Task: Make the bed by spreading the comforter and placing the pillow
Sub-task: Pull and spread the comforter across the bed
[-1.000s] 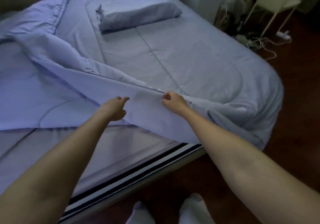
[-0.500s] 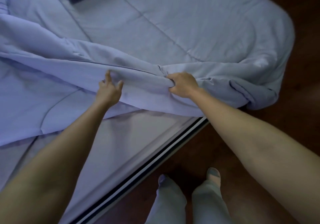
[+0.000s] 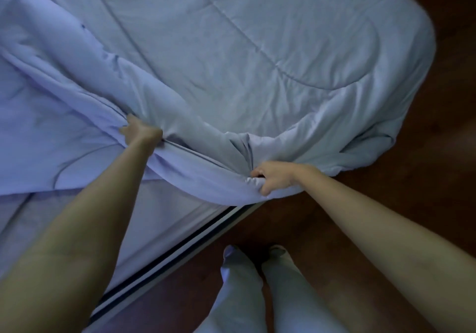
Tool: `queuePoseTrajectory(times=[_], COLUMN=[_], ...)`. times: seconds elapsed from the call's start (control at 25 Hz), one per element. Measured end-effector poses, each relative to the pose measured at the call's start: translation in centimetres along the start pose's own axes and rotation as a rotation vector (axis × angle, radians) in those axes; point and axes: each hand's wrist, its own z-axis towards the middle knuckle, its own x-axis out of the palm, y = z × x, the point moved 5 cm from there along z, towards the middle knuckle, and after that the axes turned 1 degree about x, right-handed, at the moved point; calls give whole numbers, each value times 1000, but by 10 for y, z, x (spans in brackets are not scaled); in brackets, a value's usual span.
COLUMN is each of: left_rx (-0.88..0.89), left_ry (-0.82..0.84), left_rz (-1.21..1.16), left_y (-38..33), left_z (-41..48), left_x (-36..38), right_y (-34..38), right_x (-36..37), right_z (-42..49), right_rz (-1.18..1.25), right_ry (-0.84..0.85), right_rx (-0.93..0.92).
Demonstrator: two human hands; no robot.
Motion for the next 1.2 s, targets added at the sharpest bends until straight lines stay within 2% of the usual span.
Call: queuePoseTrajectory(times=[0.12, 0.2, 0.28, 0.32, 0.36, 0.44, 0.56, 0.68, 0.76, 0.84, 0.88, 0.96, 1.08, 1.2], left_rx=[29, 4, -59, -84, -99, -121, -234, -325, -311, -252, -212, -146, -107, -16], left_ry=[-114, -140, -125, -110, -97, -78, -8, 92, 156, 181, 173, 122, -14, -158], left_rz=[0, 12, 2, -13, -35, -57, 5, 13, 11, 14, 16, 26, 6, -3], left_y=[27, 53, 88, 106, 124, 158, 207, 244, 255, 254, 250, 239, 219, 198], left_z=[-21, -39, -62, -74, -88, -119, -165, -205, -216, -212, -206, -189, -151, -102], left_x=[-18, -29, -35, -35, -33, -22, 6, 35, 46, 42, 36, 18, -16, -46], right_y=[9, 30, 54, 65, 78, 103, 132, 129, 108, 86, 79, 78, 96, 117], right_x=[-12, -37, -58, -62, -60, -44, 2, 61, 88, 98, 97, 89, 56, 26], right_z=[2, 6, 11, 16, 23, 38, 52, 51, 53, 56, 57, 60, 73, 95], right_rz=[-151, -86, -28, -36, -54, -82, -66, -58, -180, -400, -437, -329, -156, -88], right_ry=[92, -98, -423, -529, -557, -452, -179, 69, 150, 142, 111, 5, -296, -455], right_rx=[-20, -60, -130, -168, -198, -241, -318, -436, -431, -372, -342, -331, -351, -283])
